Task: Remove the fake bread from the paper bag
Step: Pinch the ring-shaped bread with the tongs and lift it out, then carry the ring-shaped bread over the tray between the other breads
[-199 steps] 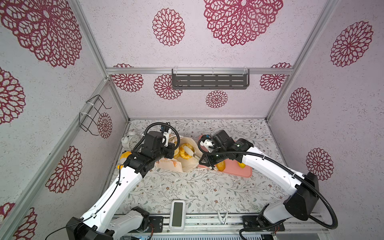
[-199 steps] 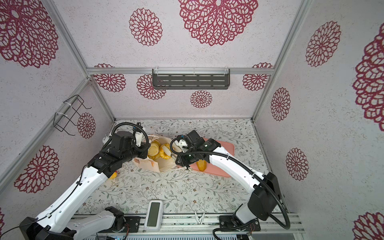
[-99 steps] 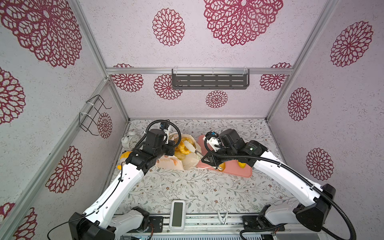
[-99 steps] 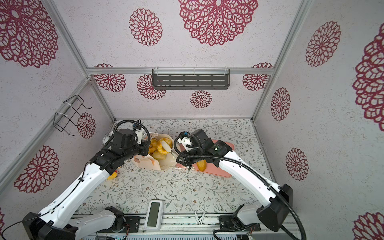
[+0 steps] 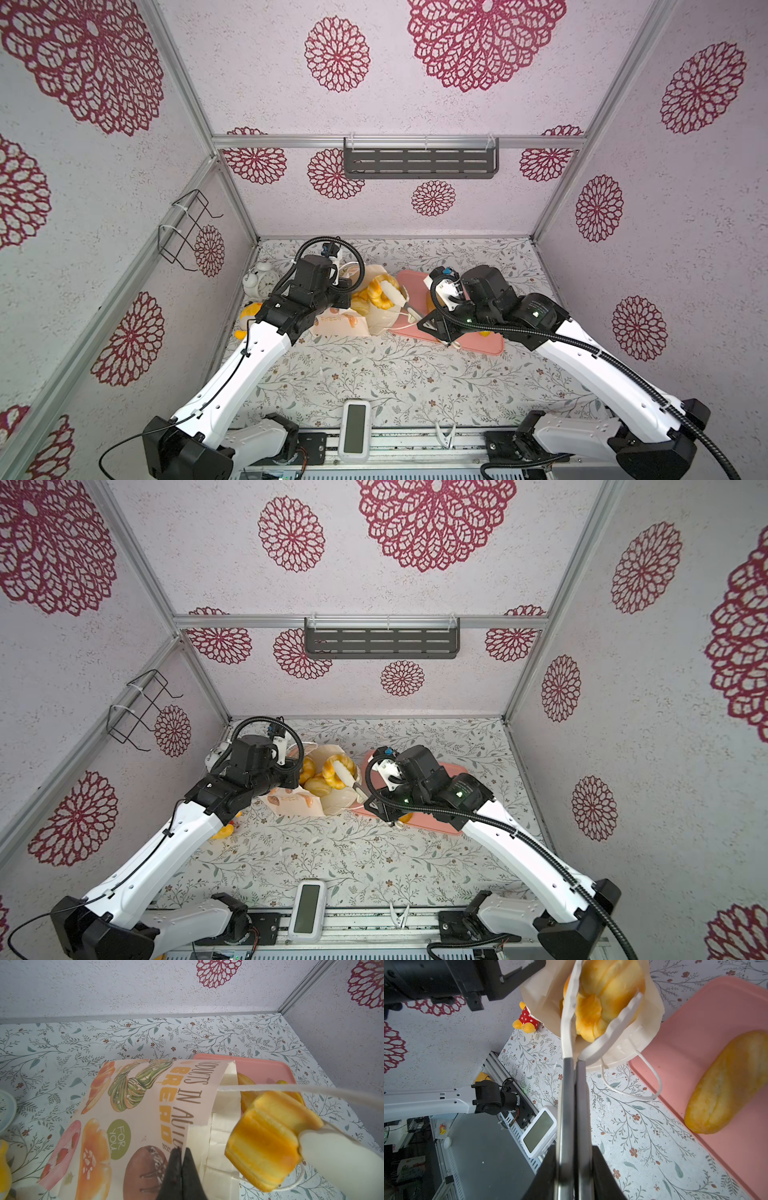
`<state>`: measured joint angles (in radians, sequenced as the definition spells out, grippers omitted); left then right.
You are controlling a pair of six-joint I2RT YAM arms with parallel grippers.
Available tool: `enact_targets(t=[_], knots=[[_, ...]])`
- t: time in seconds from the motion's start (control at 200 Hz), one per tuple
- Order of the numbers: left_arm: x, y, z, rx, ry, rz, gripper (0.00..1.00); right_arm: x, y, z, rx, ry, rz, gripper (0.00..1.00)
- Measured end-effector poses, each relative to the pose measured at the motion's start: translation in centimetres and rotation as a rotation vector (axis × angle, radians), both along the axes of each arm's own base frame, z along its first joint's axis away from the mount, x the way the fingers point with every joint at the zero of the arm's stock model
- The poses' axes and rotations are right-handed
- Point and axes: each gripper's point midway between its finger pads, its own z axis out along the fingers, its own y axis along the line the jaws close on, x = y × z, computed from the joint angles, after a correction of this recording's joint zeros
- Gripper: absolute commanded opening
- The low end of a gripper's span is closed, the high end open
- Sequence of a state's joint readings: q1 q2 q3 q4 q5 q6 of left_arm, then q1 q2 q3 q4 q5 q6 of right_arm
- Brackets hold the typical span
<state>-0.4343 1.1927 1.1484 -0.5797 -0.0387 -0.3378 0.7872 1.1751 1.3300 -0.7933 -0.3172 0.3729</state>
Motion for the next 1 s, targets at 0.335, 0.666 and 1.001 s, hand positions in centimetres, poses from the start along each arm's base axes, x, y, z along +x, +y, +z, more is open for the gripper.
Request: enact_targets(t=[0.335,0.666,1.001], knots=[[0.4,-0.1,-0.3,0.006,0.002,0.014,0.00,-0.5,-3.8,2.2,0.018,-0.064,-0.154,0.00],[0.9,0.5,0.0,0.024,-0.012,0.051,0.00,-0.3,-8.4,0.9,-0.100,-0.058,-0.361,0.00],[1.0,0.6,0.1,0.021,-0.016,0.056,0.00,-0.7,-13.5,-2.5,-0.266,-0.041,-0.512,0.00]])
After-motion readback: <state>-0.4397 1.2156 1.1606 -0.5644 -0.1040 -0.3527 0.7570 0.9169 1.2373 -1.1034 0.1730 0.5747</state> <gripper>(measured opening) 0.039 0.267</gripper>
